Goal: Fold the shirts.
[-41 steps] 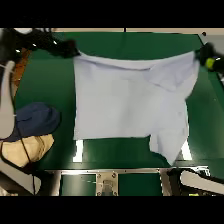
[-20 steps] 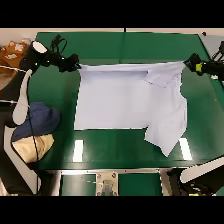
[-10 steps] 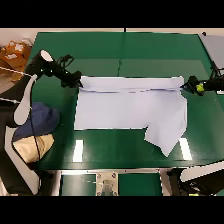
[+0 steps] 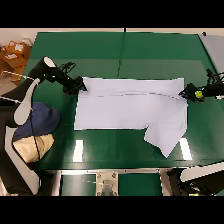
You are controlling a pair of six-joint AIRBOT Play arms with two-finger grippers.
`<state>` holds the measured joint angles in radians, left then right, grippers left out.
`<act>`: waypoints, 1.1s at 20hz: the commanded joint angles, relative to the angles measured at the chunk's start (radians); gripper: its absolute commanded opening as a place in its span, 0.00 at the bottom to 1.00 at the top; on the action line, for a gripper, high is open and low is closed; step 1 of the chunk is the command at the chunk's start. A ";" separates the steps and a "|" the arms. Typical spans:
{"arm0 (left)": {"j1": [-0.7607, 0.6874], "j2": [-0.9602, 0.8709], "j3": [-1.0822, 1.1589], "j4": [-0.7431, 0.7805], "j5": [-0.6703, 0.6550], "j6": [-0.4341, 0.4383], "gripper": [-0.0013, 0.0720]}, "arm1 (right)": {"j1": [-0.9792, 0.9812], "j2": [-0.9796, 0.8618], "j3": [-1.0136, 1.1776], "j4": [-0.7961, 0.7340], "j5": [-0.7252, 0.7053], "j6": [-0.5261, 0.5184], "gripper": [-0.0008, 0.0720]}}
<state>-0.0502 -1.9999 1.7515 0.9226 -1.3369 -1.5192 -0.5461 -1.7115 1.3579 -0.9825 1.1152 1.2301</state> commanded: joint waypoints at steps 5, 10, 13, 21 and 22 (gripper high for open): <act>0.024 0.040 0.041 0.015 -0.331 -0.040 0.42 | -0.041 0.122 0.083 -0.196 0.218 0.152 0.26; -0.009 0.205 -0.034 0.116 -0.343 0.013 0.04 | -0.044 0.374 -0.187 -0.294 0.198 0.256 0.04; -0.045 0.430 -0.287 0.249 -0.235 0.008 0.04 | -0.044 0.540 -0.367 -0.442 0.195 0.360 0.04; -0.068 0.909 -1.083 0.054 0.324 -0.128 0.91 | -0.043 0.742 -0.712 -0.418 0.201 0.454 0.48; -0.068 0.909 -1.148 -0.022 0.381 -0.109 0.91 | -0.043 0.742 -0.750 -0.380 0.192 0.453 0.59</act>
<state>-0.1146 -1.1706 0.8238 1.0428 -1.1645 -1.6081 -0.5896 -1.0008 0.7155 -1.4158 1.3098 1.6527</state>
